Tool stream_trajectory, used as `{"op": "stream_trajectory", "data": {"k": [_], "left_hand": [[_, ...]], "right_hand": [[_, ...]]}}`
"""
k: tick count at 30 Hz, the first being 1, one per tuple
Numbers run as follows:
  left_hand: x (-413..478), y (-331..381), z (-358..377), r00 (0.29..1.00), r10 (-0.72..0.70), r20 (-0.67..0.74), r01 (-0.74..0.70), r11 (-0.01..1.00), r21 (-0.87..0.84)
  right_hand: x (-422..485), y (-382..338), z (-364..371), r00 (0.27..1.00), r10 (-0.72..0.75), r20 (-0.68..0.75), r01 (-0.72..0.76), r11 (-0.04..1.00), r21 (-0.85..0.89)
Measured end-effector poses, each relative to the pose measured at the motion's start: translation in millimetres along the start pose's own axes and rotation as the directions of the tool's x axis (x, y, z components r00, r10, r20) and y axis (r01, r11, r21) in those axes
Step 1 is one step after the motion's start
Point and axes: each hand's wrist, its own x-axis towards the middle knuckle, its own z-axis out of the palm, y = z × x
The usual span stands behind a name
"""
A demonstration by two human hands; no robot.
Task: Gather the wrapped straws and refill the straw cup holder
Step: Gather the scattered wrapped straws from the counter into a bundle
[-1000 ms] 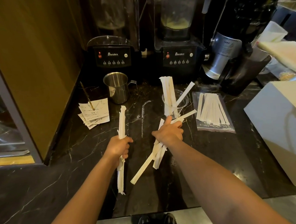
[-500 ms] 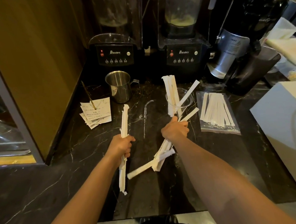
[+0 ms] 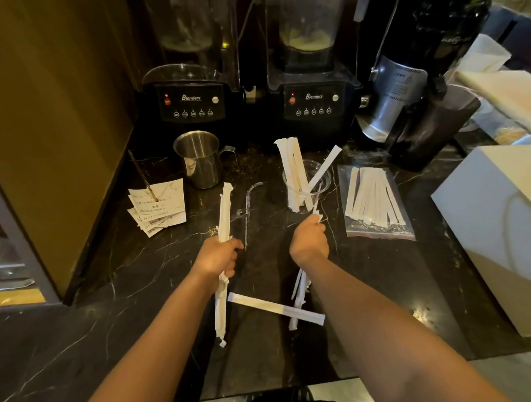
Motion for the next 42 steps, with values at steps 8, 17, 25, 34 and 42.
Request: {"op": "stream_trajectory", "data": {"k": [8, 17, 25, 34, 42], "left_hand": [[-1, 3, 6, 1.000, 0.023, 0.010, -0.022, 0.999, -0.024], [-3, 6, 13, 0.998, 0.058, 0.016, -0.058, 0.998, -0.041], [-11, 10, 11, 0.997, 0.082, -0.007, -0.082, 0.994, -0.078], [-34, 6, -10, 0.986, 0.158, -0.044, -0.164, 0.961, -0.221], [-48, -2, -18, 0.984, 0.112, -0.141, -0.143, 0.963, -0.230]], "right_hand": [[10, 29, -28, 0.986, 0.095, -0.134, -0.029, 0.905, 0.424], [9, 35, -74, 0.938, 0.069, -0.341, 0.192, 0.716, 0.671], [-22, 24, -93, 0.875, -0.356, -0.328, 0.479, 0.734, 0.482], [-59, 35, -48, 0.740, -0.606, 0.293, 0.644, 0.763, -0.049], [-77, 41, -8, 0.557, -0.582, 0.592, 0.820, 0.500, -0.279]]}}
